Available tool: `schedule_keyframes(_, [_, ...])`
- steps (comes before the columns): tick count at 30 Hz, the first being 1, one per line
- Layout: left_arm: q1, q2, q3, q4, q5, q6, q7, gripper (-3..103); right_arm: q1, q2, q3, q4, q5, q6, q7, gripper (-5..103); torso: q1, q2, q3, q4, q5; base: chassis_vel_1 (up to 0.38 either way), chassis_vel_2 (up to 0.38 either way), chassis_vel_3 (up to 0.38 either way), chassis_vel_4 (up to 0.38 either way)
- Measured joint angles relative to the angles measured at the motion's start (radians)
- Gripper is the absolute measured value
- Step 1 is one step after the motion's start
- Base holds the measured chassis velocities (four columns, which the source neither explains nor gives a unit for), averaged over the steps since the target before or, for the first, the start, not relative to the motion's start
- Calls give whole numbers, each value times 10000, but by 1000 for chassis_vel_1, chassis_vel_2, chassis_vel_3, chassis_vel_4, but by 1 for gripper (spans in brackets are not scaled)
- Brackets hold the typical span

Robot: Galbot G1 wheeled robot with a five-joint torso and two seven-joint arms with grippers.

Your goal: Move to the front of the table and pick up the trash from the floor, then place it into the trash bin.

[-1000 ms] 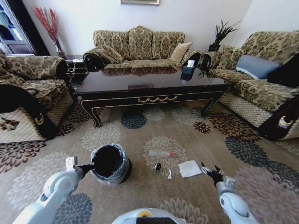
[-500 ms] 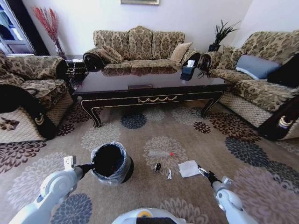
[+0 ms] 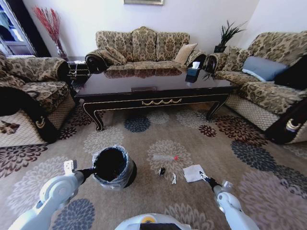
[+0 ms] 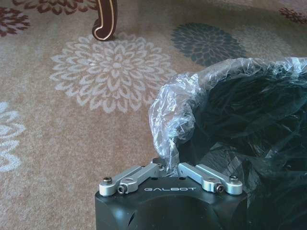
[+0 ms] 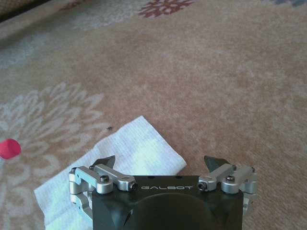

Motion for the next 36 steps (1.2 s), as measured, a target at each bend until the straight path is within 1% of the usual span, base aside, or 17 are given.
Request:
schedule_keyframes(2, [3, -11, -16, 17, 0, 0, 32, 0, 148, 66, -76, -219, -127, 25, 14, 103, 0, 0, 0, 0, 0, 0, 0, 0, 0])
schedule_keyframes(5, [2, -13, -20, 26, 3, 0, 50, 0, 243, 112, -131, -354, -204, 28, 47, 100, 0, 0, 0, 0, 0, 0, 0, 0, 0])
schedule_keyframes(8, [-7, -13, -36, 32, 7, 0, 57, 0, 399, 205, -190, -551, -276, 35, 130, 86, 0, 0, 0, 0, -2, 0, 0, 0, 0])
schedule_keyframes(10, [-2, -13, -51, 35, 8, 0, 61, 0, 417, 222, -202, -574, -306, 39, 139, 86, 0, 0, -1, -2, -4, 0, 0, 0, 0])
schedule_keyframes(14, [8, -22, -90, 55, 29, 0, 70, 0, 525, 317, -213, -752, -460, 75, 164, 65, 0, 2, -1, -4, -10, 0, 0, 0, 0])
schedule_keyframes(16, [4, -28, -90, 55, 29, 0, 74, 0, 543, 328, -215, -783, -483, 83, 165, 65, 0, 2, -1, -5, -11, 0, 0, 0, 0])
schedule_keyframes(20, [-5, -55, -86, 57, 41, 0, 80, 0, 609, 370, -229, -896, -609, 121, 169, 43, 0, 3, -1, -7, -6, 0, 0, 0, 0])
schedule_keyframes(21, [-5, -55, -86, 57, 41, 0, 80, 0, 609, 370, -229, -896, -609, 121, 169, 43, 0, 3, -1, -7, -6, 0, 0, 0, 0])
schedule_keyframes(22, [-6, -57, -86, 63, 43, 0, 86, 0, 615, 377, -238, -897, -620, 125, 169, 37, 0, 2, -1, -5, -4, 0, 0, 0, 0])
schedule_keyframes(23, [-6, -57, -87, 71, 45, 0, 93, 0, 616, 379, -245, -893, -624, 127, 168, 37, 0, 2, -1, -3, -2, 0, 0, 0, 0])
schedule_keyframes(25, [-13, -56, -93, 89, 46, 0, 107, 0, 611, 389, -256, -858, -649, 126, 168, 27, 0, 2, -1, 2, 2, 0, 0, 0, 0])
schedule_keyframes(27, [-14, -56, -95, 93, 47, 0, 112, 0, 603, 389, -257, -845, -661, 125, 168, 27, 0, 2, -1, 3, 3, 0, 0, 0, 0])
schedule_keyframes(28, [-32, -84, -96, 121, 67, 0, 136, 0, 569, 407, -263, -797, -723, 124, 196, 16, 0, 2, -1, 7, 7, 0, 0, 0, 0])
schedule_keyframes(29, [-45, -119, -86, 132, 92, 0, 150, 0, 541, 413, -257, -778, -758, 131, 207, 10, 0, 2, -1, 7, 8, 0, 0, 0, 0])
schedule_keyframes(30, [-45, -119, -86, 132, 92, 0, 150, 0, 541, 413, -257, -778, -758, 131, 207, 10, 0, 2, -1, 7, 8, 0, 0, 0, 0])
schedule_keyframes(32, [-77, -245, 30, 160, 183, 0, 194, 0, 437, 416, -237, -683, -784, 146, 212, 2, 0, 2, -1, 6, 8, 0, 0, 0, 0])
schedule_keyframes(36, [-94, -308, 142, 191, 278, 4, 249, 0, 271, 351, -153, -479, -773, 144, 250, 1, 0, 2, 0, 3, 8, 0, 0, 0, 0])
